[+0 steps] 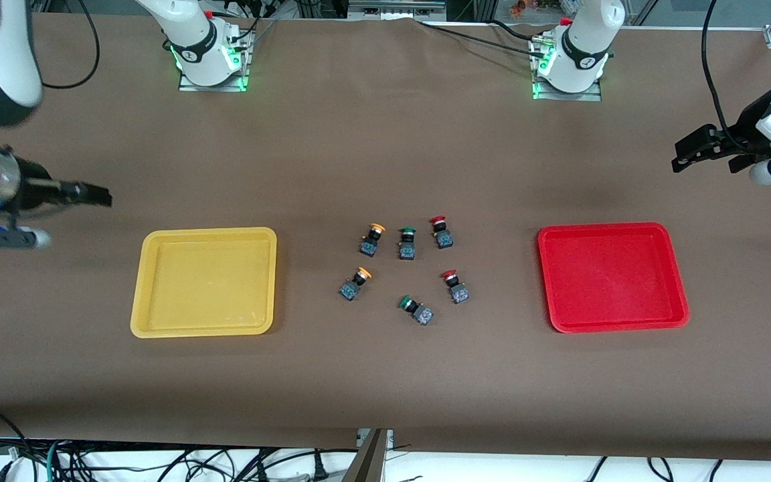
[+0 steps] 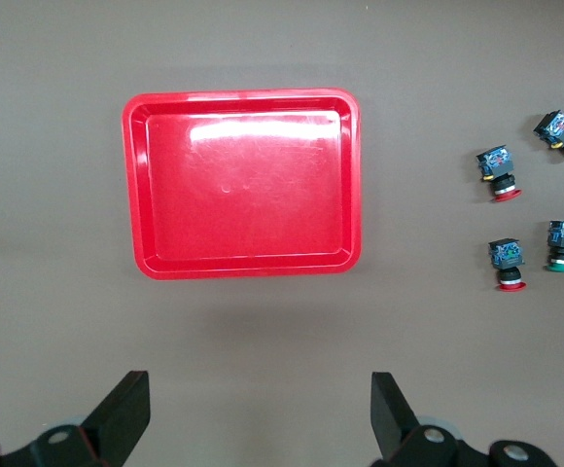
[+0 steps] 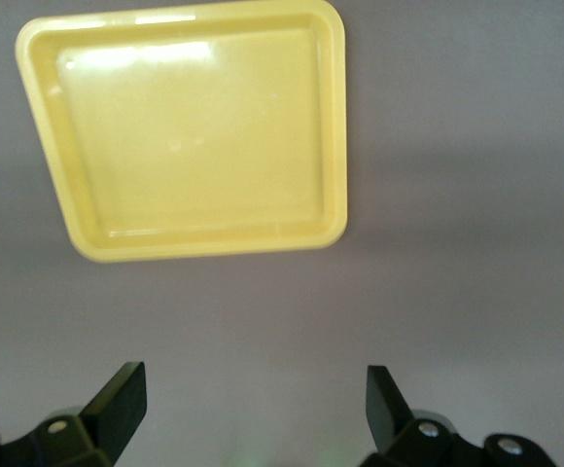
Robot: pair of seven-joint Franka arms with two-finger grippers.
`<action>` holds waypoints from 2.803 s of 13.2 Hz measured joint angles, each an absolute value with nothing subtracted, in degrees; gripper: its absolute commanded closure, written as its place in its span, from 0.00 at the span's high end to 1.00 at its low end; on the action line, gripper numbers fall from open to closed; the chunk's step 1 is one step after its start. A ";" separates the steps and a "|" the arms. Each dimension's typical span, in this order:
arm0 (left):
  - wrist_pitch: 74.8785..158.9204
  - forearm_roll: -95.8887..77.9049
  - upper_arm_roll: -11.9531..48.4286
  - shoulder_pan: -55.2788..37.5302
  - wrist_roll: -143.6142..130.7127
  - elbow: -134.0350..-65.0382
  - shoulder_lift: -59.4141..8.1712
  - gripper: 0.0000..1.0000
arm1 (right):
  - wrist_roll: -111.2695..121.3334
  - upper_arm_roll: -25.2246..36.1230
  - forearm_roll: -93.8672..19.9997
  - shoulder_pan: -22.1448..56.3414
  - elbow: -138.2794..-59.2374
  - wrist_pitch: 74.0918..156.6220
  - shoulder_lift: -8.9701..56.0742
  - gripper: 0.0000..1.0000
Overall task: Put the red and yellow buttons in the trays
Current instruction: 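Reach the right gripper past the yellow tray toward an orange-capped button, then grasp the orange button with the right gripper while the left gripper reaches red, then place the orange button in the yellow tray while the left gripper places red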
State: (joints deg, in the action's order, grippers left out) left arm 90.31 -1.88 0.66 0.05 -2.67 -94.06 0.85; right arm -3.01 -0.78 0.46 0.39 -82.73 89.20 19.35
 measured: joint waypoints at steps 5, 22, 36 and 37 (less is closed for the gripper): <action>90.12 -1.88 0.68 0.05 -2.67 -94.01 0.80 1.00 | -21.04 -1.48 -3.33 6.39 -82.82 106.20 30.39 1.00; 110.42 -3.20 13.50 -3.59 -13.42 -94.22 -18.85 1.00 | -75.82 -1.15 -2.86 32.85 -80.78 141.66 49.62 0.88; 133.89 -3.92 12.96 -15.25 -43.75 -83.06 -49.65 0.01 | -45.55 2.50 0.20 24.60 -73.04 117.77 45.75 0.00; 133.94 -3.92 12.77 -15.23 -43.75 -82.83 -49.74 0.00 | -38.76 2.51 -0.47 21.86 -73.05 114.74 44.46 0.00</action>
State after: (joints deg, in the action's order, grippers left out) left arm 133.94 -3.92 12.77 -15.23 -43.75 -82.83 -49.74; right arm -38.76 2.51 -0.47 21.86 -73.05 114.74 44.46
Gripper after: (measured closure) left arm 0.291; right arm 0.595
